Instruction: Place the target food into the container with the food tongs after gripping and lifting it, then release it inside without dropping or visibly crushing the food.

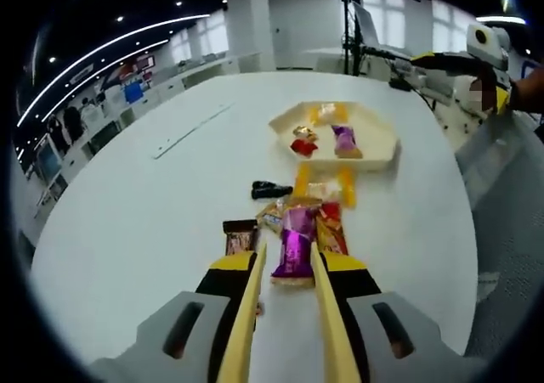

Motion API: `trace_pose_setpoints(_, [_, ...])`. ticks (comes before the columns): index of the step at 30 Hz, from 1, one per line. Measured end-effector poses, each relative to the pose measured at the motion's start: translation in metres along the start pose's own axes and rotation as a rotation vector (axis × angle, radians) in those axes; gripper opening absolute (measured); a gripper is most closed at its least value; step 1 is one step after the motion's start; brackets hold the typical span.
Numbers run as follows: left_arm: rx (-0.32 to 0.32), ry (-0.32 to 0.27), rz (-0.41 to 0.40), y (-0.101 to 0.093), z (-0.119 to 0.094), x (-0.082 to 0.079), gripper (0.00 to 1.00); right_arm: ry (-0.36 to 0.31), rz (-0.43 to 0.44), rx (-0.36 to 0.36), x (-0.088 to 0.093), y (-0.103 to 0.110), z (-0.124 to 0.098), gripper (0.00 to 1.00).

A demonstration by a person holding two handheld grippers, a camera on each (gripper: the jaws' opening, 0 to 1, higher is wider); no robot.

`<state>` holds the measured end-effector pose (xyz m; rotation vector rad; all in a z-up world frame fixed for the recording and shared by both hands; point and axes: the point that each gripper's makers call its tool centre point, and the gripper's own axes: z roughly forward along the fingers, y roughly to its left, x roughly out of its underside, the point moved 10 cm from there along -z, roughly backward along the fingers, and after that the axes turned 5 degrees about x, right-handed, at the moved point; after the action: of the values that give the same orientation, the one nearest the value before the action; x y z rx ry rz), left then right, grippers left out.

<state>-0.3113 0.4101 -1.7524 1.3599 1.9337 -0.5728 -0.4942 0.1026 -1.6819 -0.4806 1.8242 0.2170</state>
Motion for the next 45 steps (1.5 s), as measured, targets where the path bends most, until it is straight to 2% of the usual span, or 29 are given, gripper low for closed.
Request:
trace_pose_setpoints(6, [0.028, -0.006, -0.023, 0.004, 0.006, 0.003, 0.25, -0.002, 0.010, 0.008, 0.000, -0.002, 0.000, 0.99])
trace_pose_setpoints(8, [0.042, 0.021, -0.006, 0.001, 0.010, 0.004, 0.24, 0.002, 0.012, 0.007, 0.001, -0.002, 0.000, 0.99])
trace_pose_setpoints(9, [0.067, 0.029, -0.037, -0.001, 0.012, 0.005, 0.25, -0.001, 0.012, 0.009, 0.000, -0.002, 0.000, 0.99])
trace_pose_setpoints(11, [0.046, 0.028, -0.032, -0.002, 0.013, 0.005, 0.24, 0.005, 0.020, 0.005, 0.001, -0.002, 0.000, 0.99])
trace_pose_setpoints(15, [0.055, 0.058, -0.056, -0.006, 0.017, 0.008, 0.22, 0.033, 0.010, -0.029, 0.003, 0.003, 0.003, 0.99])
trace_pose_setpoints(18, [0.025, 0.049, -0.108, -0.005, 0.015, 0.008, 0.20, 0.041, 0.002, -0.043, 0.003, 0.006, 0.004, 0.99])
trace_pose_setpoints(22, [0.019, 0.066, -0.079, -0.011, 0.013, 0.006, 0.18, 0.054, -0.003, -0.048, 0.005, 0.006, 0.004, 0.97])
trace_pose_setpoints(25, [0.010, 0.069, -0.086, -0.010, 0.010, 0.005, 0.18, 0.058, -0.009, -0.049, 0.005, 0.006, 0.005, 0.97])
trace_pose_setpoints(33, [0.005, 0.048, -0.085, -0.003, -0.007, -0.004, 0.18, 0.045, -0.019, -0.018, 0.002, 0.004, 0.003, 0.96])
trace_pose_setpoints(35, [0.005, 0.031, -0.105, 0.000, -0.008, -0.004, 0.18, 0.035, -0.009, -0.017, 0.002, 0.003, 0.002, 0.96])
trace_pose_setpoints(45, [-0.002, 0.013, -0.120, 0.000, -0.021, -0.013, 0.18, 0.055, -0.038, -0.015, 0.004, 0.005, 0.004, 0.98])
